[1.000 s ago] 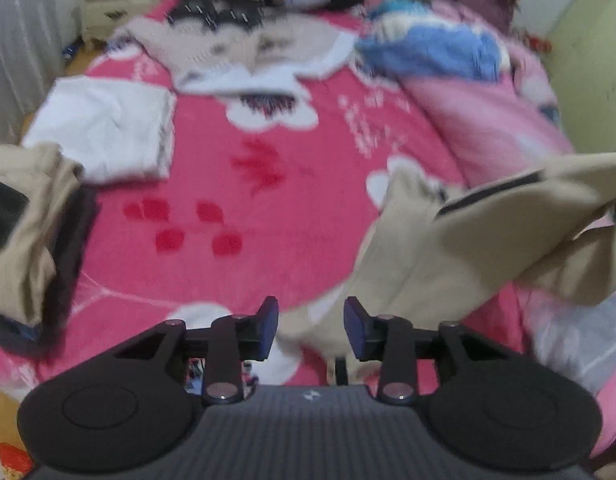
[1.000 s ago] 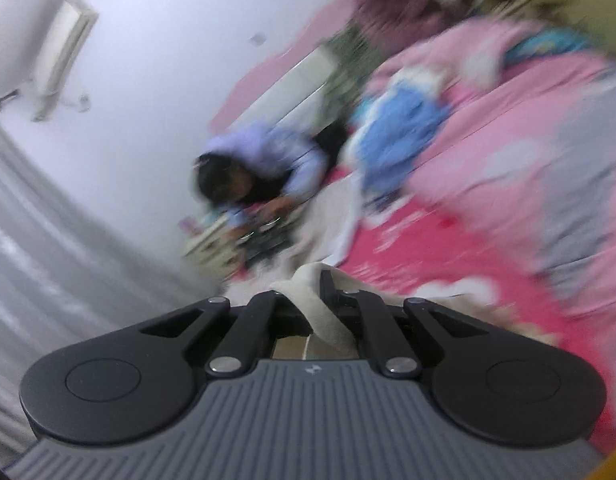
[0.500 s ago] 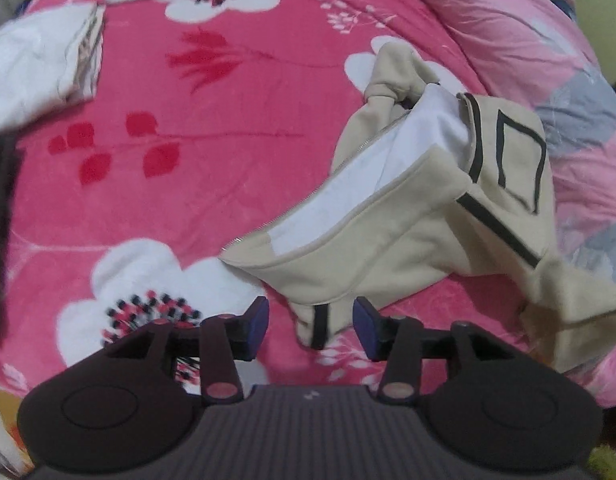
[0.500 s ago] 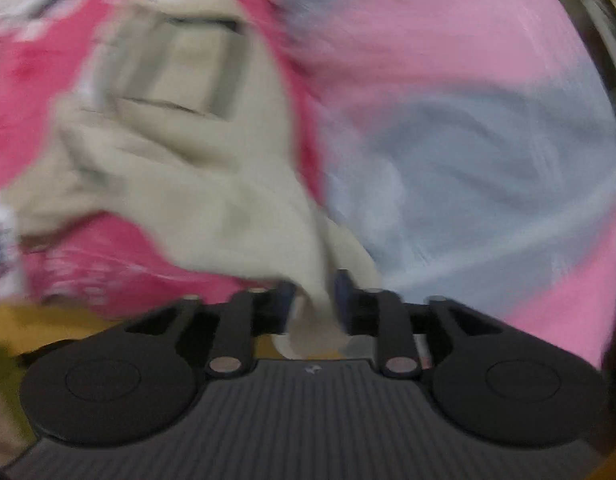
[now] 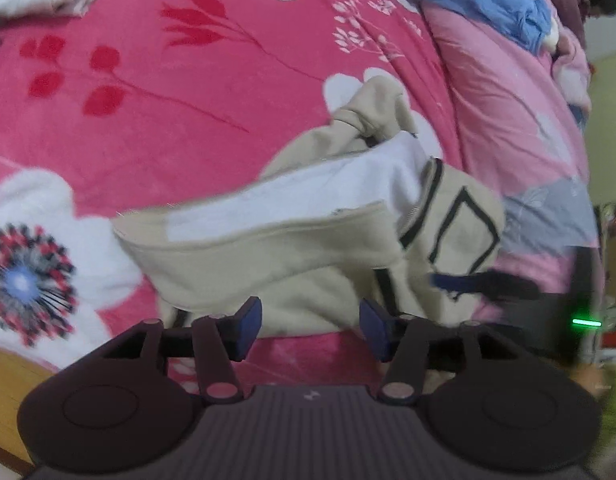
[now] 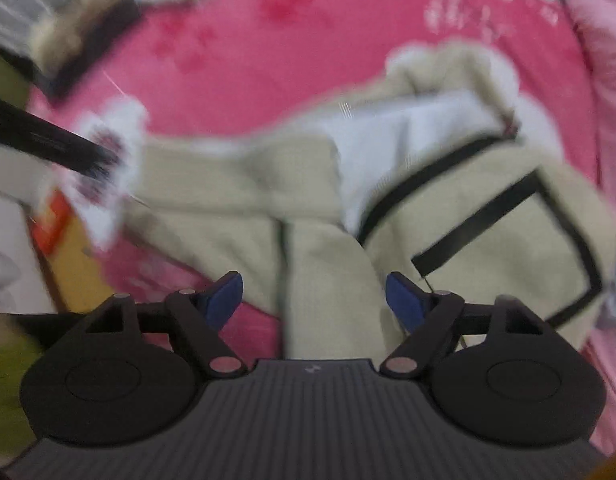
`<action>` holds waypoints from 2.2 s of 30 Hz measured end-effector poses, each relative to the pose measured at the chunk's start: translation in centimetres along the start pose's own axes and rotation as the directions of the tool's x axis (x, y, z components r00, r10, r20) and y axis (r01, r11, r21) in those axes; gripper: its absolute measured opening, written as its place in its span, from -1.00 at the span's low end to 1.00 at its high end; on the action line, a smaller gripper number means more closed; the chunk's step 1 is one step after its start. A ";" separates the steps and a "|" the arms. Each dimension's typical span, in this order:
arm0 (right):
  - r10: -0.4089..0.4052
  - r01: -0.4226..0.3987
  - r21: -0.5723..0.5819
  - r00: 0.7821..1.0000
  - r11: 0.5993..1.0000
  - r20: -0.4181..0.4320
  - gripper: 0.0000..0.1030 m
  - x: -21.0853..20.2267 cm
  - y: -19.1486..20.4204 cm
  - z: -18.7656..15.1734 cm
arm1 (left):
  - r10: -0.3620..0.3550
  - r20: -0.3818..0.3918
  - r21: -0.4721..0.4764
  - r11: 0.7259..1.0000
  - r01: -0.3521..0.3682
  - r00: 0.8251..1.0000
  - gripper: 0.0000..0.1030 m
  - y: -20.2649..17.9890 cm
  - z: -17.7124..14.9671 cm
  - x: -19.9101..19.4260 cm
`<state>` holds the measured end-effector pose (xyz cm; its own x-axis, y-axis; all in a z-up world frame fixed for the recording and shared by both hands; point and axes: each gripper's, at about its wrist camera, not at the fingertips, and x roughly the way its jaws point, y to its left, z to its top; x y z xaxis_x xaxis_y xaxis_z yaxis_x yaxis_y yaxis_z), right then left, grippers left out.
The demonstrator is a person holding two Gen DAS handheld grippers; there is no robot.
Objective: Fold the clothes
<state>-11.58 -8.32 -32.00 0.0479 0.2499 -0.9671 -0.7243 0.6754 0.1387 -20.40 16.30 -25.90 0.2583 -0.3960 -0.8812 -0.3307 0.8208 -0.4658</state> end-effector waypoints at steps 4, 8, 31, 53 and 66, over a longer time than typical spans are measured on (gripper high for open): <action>0.064 -0.064 0.023 0.997 0.998 -0.034 -0.87 1.7 0.0 -1.2 | -0.019 -0.025 -0.001 1.000 0.019 1.000 0.20 -1.2 -1.4 2.4; 0.131 -0.128 -0.108 0.991 0.986 0.024 -0.87 -0.8 2.5 -2.6 | -0.071 -0.058 -0.052 0.996 0.068 0.996 0.36 -1.3 -2.8 5.0; 0.183 -0.156 -0.531 0.983 0.833 -0.001 -0.87 -2.6 11.4 -5.2 | -0.103 0.007 -0.279 0.955 0.101 0.995 0.70 0.9 -7.5 4.5; 0.220 -0.211 -0.467 0.975 0.859 -0.037 -0.54 -8.9 8.3 -4.3 | -0.041 -0.021 -0.320 0.947 0.032 0.999 -0.59 2.7 -9.4 5.5; 0.428 -0.448 -0.069 0.882 0.891 -0.196 0.13 1.4 12.1 14.4 | -0.069 0.072 -0.521 0.848 0.097 0.995 -0.62 4.7 -17.4 3.5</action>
<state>-10.38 10.15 -28.60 -0.4030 0.3733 -0.8356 -0.7146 0.4421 0.5422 -36.83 11.63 -32.59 0.3449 -0.4215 -0.8386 -0.7285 0.4432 -0.5224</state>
